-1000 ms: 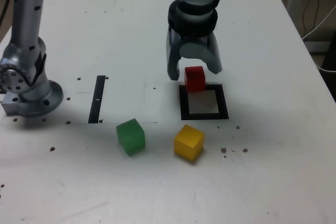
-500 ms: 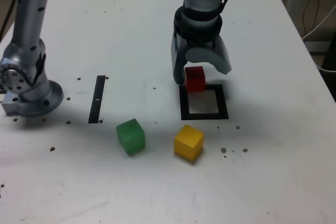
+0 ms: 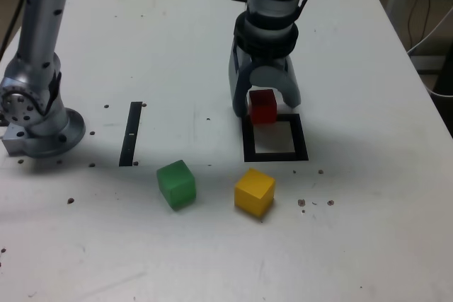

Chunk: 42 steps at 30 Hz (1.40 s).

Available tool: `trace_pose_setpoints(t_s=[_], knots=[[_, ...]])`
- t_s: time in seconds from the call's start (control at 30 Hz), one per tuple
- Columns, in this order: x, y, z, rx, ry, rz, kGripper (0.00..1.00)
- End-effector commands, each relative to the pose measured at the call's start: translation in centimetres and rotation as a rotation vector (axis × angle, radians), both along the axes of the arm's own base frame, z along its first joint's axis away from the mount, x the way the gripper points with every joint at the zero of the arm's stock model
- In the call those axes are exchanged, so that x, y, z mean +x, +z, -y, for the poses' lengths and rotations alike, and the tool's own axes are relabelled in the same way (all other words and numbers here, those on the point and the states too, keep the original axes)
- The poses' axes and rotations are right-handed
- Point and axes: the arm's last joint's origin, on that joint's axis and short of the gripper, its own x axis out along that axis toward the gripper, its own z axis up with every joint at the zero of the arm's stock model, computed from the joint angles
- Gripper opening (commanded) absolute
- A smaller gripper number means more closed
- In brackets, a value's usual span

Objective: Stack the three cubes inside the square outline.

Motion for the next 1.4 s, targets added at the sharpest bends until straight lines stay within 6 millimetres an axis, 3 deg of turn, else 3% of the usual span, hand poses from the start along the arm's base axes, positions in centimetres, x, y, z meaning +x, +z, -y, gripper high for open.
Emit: trace_pose_setpoints(t_s=[0.0, 0.13, 0.43, 0.97, 1.37], knots=[[0.1, -0.1, 0.0, -0.008, 0.001, 0.001, 0.59], [0.3, -0.2, 0.0, -0.017, 0.001, 0.01, 0.53], [0.3, -0.4, -0.1, -0.023, 0.003, 0.013, 0.52], [0.3, 0.0, -0.2, -0.027, 0.004, 0.03, 0.33], [-1.1, 3.2, 3.3, -0.036, -0.089, 0.093, 0.26]])
